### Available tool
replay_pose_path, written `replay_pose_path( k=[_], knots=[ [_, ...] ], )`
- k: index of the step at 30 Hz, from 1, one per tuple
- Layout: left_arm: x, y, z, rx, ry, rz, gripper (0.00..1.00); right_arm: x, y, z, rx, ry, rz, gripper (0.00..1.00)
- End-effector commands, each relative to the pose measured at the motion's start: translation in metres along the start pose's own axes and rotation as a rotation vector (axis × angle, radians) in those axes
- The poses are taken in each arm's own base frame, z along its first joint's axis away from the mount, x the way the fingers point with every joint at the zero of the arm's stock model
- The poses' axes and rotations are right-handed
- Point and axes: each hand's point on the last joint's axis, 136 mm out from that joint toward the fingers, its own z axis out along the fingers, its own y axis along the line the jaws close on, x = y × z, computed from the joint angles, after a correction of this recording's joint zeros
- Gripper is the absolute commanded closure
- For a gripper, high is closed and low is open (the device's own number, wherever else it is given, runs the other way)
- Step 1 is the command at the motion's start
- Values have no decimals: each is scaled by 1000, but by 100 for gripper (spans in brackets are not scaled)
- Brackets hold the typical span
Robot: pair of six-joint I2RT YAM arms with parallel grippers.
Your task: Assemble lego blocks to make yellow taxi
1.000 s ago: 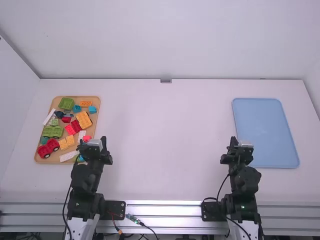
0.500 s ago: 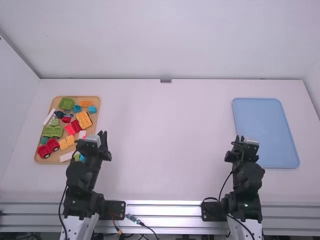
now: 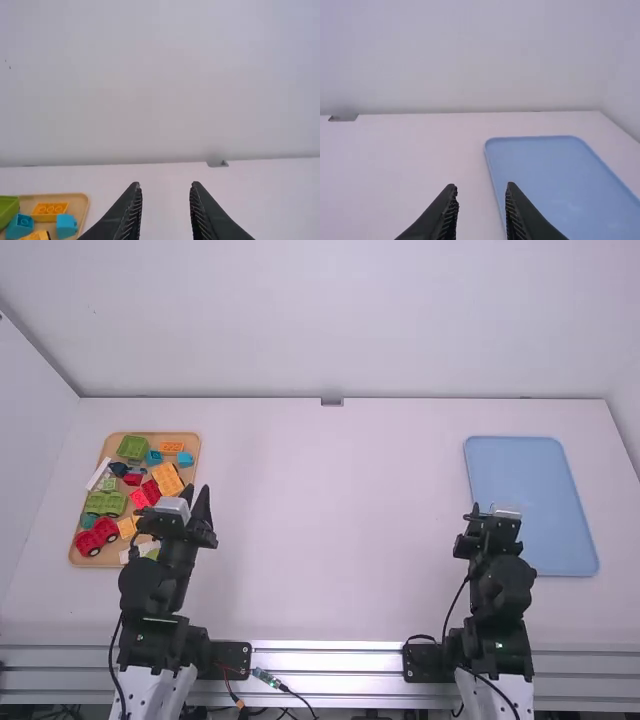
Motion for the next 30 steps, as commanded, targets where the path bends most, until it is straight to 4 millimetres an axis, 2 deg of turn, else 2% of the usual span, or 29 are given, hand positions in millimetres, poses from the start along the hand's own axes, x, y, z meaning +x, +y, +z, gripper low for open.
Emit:
replay_pose_path(
  k=[1,11,19,23,30],
  knots=[
    [-18,0,1,-3,-26,-15,71,-21,-1,-2,-1,-29,-9,71],
    [-38,1,9,-8,-31,-48,64,-40,1,1,-19,-36,-8,64],
    [-67,0,20,-4,-64,-140,54,-54,10,4,-78,-34,-10,59],
    [-83,0,30,-3,-65,-203,48,-64,14,5,-103,-40,-10,55],
    [-109,-1,51,-2,-64,-204,35,-80,13,9,-101,-55,-9,50]
  ],
)
